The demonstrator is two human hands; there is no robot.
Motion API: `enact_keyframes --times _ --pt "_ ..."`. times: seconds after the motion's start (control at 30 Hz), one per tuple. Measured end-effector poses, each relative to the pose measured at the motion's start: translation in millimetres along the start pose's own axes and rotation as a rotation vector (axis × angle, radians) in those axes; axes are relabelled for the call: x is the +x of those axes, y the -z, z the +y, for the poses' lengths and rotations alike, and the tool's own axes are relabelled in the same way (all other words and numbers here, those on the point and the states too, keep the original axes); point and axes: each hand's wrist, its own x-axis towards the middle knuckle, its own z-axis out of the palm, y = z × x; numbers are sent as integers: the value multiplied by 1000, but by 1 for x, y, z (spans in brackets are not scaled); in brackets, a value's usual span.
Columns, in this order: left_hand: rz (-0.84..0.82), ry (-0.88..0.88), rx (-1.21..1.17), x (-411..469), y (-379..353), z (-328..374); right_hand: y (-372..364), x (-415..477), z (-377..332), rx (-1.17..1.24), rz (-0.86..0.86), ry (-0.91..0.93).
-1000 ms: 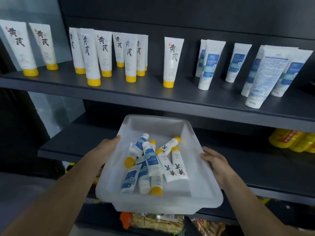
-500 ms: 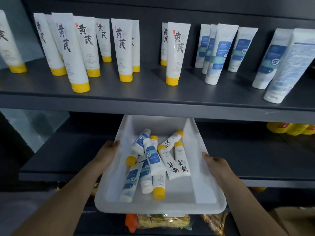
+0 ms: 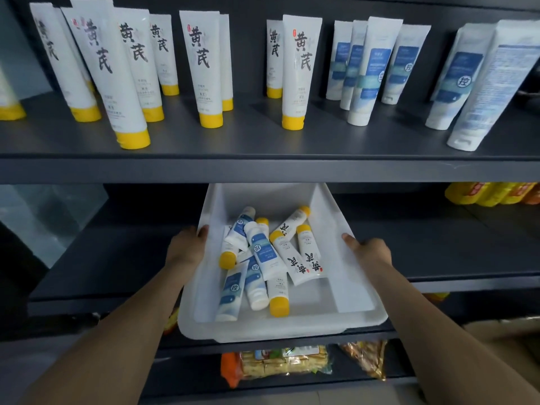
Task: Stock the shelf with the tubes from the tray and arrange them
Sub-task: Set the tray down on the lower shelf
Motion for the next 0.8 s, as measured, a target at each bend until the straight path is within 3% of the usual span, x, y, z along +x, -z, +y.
enact_keyframes --times 0.23,0.57,0.8 --pt "-3 -91 209 -9 8 0 6 -3 5 -294 19 185" --pt "9 -345 272 -31 43 14 25 -35 2 -724 131 674" --pt "-39 -545 610 -50 18 57 8 -41 -5 -848 -42 994"
